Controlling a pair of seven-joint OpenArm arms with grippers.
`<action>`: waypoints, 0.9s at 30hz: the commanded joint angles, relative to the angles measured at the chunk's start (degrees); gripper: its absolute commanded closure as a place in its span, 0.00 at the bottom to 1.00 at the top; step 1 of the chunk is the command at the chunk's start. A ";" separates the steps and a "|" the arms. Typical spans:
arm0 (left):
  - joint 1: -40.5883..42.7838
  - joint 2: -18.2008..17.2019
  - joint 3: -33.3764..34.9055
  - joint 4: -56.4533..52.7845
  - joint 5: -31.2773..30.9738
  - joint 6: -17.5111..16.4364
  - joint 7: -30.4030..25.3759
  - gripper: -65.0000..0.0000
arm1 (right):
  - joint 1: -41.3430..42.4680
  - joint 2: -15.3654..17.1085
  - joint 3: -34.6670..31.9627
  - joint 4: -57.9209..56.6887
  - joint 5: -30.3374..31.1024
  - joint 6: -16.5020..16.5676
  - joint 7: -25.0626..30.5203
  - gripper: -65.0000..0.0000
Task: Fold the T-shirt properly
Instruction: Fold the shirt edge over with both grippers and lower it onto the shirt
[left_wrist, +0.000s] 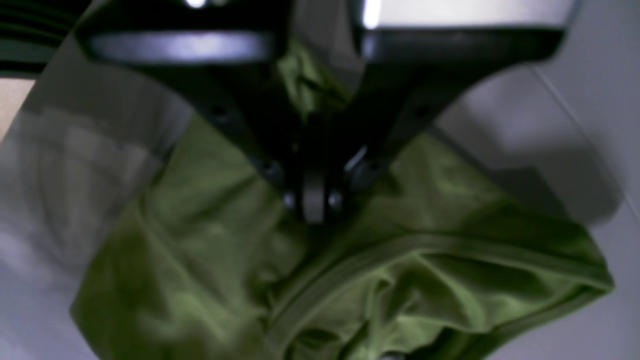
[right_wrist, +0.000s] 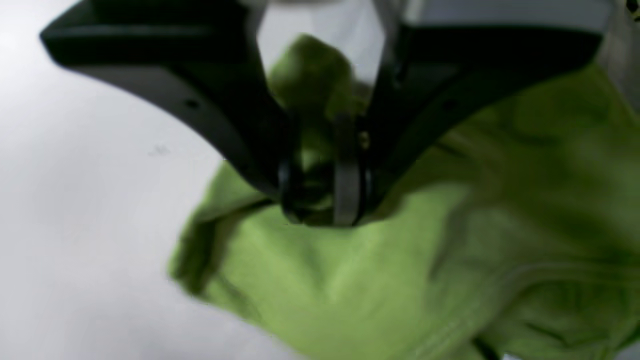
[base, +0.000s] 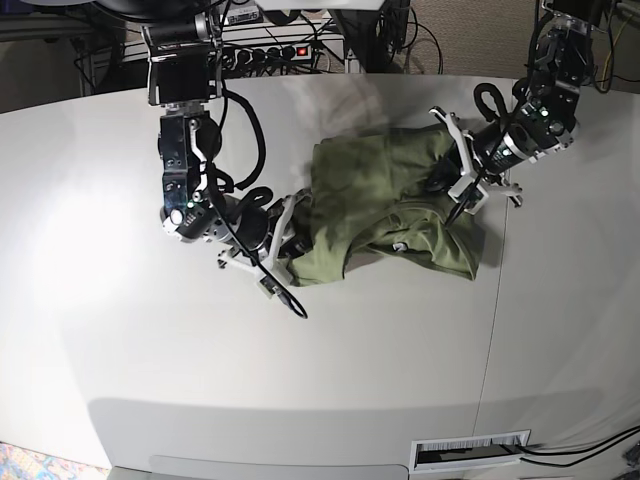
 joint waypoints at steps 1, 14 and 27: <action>-0.63 -0.07 -0.35 0.72 0.07 -0.24 -2.25 0.96 | 1.09 -0.46 -0.37 0.20 0.57 0.06 1.81 0.84; -5.70 0.85 -0.35 -11.45 6.71 -0.24 -8.33 0.96 | 1.11 -1.81 -6.97 -2.67 0.55 0.06 5.14 0.84; -9.49 0.46 -0.37 -16.81 11.89 0.28 -8.50 0.96 | 1.14 -1.79 -6.47 -2.14 3.02 0.06 7.17 0.84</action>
